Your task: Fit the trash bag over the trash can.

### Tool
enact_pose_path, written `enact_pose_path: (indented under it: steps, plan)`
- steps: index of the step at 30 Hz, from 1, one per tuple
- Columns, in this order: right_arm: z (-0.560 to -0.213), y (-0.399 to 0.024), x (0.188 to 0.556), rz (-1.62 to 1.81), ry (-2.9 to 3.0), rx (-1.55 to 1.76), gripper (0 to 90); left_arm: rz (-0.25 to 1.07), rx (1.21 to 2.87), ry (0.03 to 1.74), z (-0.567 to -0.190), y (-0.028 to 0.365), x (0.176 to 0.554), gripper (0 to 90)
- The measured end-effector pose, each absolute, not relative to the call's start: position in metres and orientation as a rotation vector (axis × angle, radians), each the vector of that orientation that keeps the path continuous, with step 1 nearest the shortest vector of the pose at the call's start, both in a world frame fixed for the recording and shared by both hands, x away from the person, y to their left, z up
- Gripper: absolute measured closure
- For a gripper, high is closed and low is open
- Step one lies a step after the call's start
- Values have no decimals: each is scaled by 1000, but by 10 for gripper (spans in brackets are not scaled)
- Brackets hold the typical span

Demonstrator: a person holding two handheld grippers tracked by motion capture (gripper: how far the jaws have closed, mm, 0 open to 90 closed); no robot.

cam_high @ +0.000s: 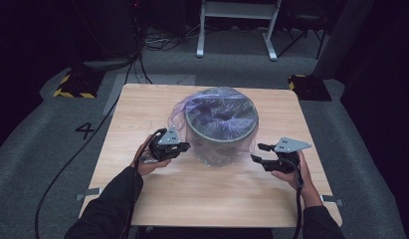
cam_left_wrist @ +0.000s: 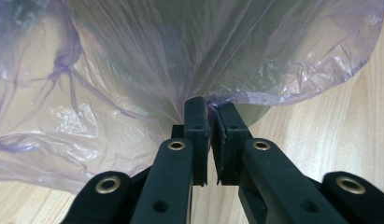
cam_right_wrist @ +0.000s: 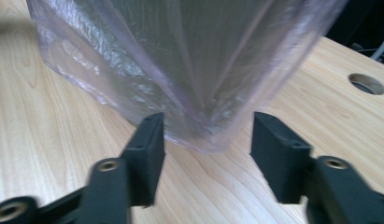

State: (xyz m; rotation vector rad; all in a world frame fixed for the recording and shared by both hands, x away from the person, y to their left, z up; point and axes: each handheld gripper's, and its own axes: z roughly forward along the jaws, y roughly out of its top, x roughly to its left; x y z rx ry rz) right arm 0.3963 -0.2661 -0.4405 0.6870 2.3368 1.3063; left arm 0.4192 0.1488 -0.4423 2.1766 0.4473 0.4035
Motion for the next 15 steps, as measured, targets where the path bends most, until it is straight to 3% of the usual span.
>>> enact_pose_path:
  steps: [3,6,11,15]
  plan:
    - [-433,-276,389,1333,2318,668,359,404,2165,433,-440,154,412,758]
    - [-424,-284,383,1340,2291,645,404,396,2156,430,-436,160,405,655]
    - [-406,-293,381,1369,2214,659,391,404,2135,453,-427,172,395,521]
    - [-391,-294,384,1371,2164,673,392,411,2093,497,-423,182,388,351]
